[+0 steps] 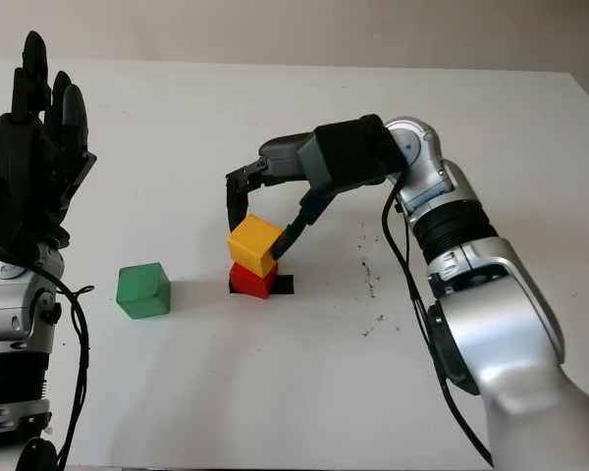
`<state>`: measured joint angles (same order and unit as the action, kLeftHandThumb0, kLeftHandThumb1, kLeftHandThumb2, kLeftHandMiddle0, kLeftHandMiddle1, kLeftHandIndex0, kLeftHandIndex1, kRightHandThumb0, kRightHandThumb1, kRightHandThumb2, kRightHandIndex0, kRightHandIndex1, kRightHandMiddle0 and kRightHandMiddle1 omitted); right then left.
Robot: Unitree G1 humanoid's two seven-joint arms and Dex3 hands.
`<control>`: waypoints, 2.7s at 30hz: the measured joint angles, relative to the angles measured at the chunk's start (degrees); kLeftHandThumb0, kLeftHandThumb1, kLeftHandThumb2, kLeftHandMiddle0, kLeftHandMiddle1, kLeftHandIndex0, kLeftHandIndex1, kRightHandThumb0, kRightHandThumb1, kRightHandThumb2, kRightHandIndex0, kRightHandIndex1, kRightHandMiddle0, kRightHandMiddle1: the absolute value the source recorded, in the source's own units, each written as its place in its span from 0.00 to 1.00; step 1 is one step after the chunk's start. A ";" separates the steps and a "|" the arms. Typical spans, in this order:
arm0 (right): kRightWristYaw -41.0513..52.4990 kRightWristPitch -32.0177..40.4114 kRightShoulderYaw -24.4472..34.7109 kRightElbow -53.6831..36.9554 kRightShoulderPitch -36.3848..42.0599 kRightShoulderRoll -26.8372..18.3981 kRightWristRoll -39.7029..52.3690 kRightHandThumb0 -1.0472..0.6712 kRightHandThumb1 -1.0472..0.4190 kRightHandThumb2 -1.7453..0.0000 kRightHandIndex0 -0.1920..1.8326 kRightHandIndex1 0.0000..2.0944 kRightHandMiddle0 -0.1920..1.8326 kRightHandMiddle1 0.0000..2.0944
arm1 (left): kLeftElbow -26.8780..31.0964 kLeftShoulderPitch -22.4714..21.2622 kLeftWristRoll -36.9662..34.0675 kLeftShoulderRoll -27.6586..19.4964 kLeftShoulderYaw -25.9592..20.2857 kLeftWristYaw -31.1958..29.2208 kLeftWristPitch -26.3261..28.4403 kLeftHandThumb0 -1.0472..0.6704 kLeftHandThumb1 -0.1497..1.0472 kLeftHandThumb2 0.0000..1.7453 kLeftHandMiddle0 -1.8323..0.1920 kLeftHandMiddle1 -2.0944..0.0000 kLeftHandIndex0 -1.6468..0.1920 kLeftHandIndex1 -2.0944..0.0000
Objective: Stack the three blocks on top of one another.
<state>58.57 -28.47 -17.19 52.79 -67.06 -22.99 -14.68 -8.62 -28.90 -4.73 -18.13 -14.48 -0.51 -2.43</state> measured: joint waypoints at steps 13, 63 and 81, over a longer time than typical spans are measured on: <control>1.16 2.08 0.01 -2.89 0.12 -0.67 0.60 0.28 0.14 0.97 0.09 0.01 0.13 0.46 | 0.00 0.00 -0.16 0.00 0.01 -0.25 0.04 0.23 1.00 0.35 0.93 0.98 0.96 0.97; -34.57 25.11 23.88 -29.91 34.32 6.62 25.31 0.20 0.00 0.65 0.00 0.00 0.00 0.00 | 37.06 20.87 26.23 -18.00 3.85 -18.04 22.65 0.16 0.95 0.03 0.86 0.97 0.85 0.96; -38.79 25.38 23.81 -31.54 35.29 10.00 25.26 0.22 0.00 0.65 0.00 0.00 0.00 0.00 | 41.52 21.94 35.74 -27.20 7.56 -31.91 25.45 0.23 0.79 0.03 0.81 0.98 0.73 0.94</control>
<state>19.79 -3.09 6.62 21.25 -31.77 -13.00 10.58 32.90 -6.95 31.01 -45.33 -6.92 -32.42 23.02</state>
